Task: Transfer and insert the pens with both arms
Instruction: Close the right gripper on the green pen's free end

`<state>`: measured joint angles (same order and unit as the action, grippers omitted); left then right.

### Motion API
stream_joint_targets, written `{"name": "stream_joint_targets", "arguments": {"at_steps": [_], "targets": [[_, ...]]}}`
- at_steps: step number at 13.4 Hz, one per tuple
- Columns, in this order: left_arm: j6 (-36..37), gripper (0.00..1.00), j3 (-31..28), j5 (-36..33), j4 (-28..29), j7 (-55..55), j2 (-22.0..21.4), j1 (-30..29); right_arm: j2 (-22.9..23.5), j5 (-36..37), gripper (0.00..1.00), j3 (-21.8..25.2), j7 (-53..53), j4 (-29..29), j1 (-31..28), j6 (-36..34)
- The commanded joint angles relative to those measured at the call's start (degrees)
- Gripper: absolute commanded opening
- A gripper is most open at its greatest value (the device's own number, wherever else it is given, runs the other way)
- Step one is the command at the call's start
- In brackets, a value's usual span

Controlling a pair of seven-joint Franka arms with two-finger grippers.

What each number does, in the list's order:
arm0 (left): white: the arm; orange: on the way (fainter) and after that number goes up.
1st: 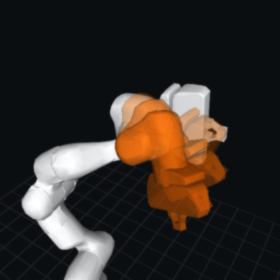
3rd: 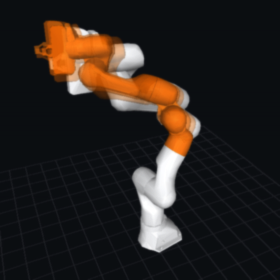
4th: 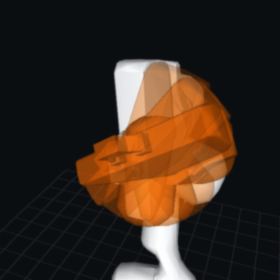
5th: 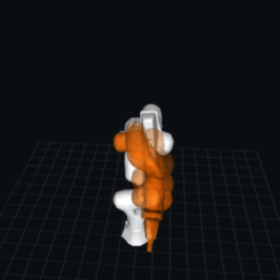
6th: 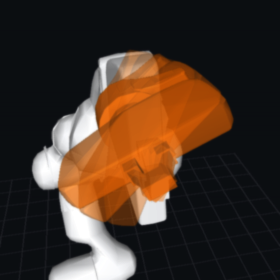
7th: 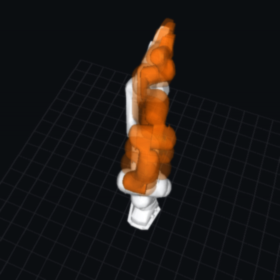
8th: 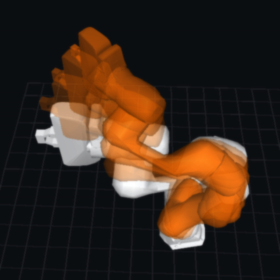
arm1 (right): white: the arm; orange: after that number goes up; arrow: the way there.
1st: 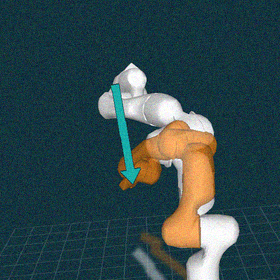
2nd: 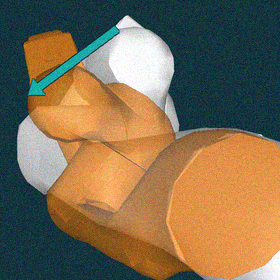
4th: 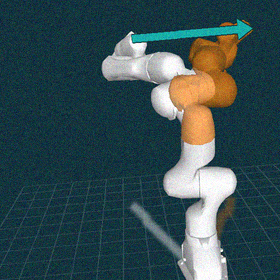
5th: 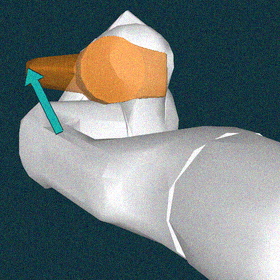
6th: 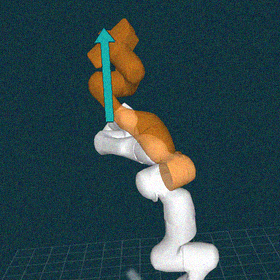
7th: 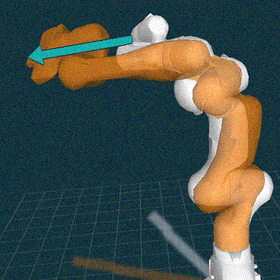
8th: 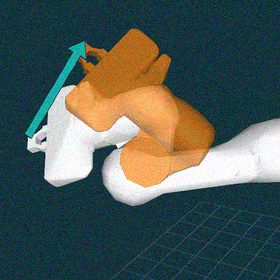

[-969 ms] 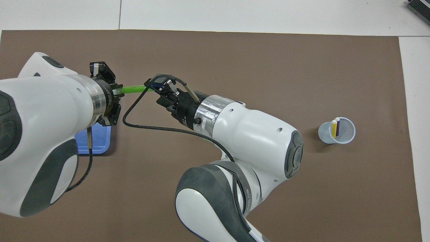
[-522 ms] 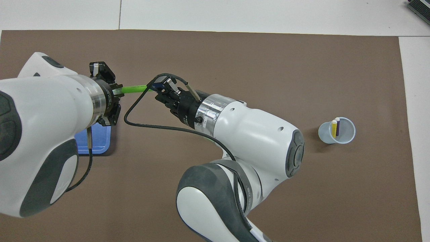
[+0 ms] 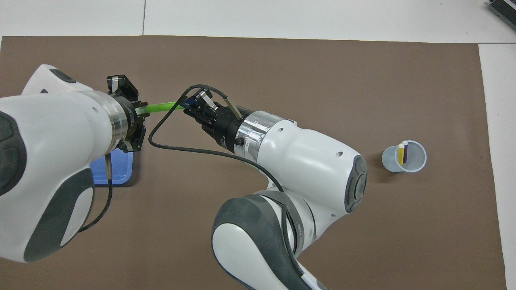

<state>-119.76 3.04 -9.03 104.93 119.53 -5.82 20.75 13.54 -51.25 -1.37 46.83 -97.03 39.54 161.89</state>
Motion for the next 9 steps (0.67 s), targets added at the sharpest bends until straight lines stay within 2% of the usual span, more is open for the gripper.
{"name": "stream_joint_targets", "arguments": {"at_steps": [1,3,4,6,8,9], "targets": [[-0.3,0.0,-0.76,-1.34,1.68,0.35,-1.91,0.87,1.14,-1.13,0.0,-0.22,-0.24,0.44,-0.52,1.32],[-0.21,0.0,-0.76,-1.34,1.68,-0.44,-2.17,0.87,1.14,-1.13,0.0,-0.21,-0.07,0.44,-0.52,1.32],[-0.21,0.17,-0.76,-1.34,1.68,-0.44,-2.35,0.87,1.14,-1.22,0.0,-0.21,-0.15,0.36,-0.61,1.32],[-0.21,0.39,-0.67,-1.34,1.68,-0.35,-2.44,0.87,1.14,-1.22,0.0,-0.21,-0.07,0.35,-0.61,1.24],[-0.21,0.55,-0.67,-1.34,1.77,-0.35,-2.7,0.96,1.14,-1.22,0.0,-0.21,-0.15,0.35,-0.61,1.24],[-0.21,0.57,-0.58,-1.34,1.77,-0.26,-2.7,0.88,1.14,-1.22,0.0,-0.21,-0.42,0.35,-0.69,0.97]]}}
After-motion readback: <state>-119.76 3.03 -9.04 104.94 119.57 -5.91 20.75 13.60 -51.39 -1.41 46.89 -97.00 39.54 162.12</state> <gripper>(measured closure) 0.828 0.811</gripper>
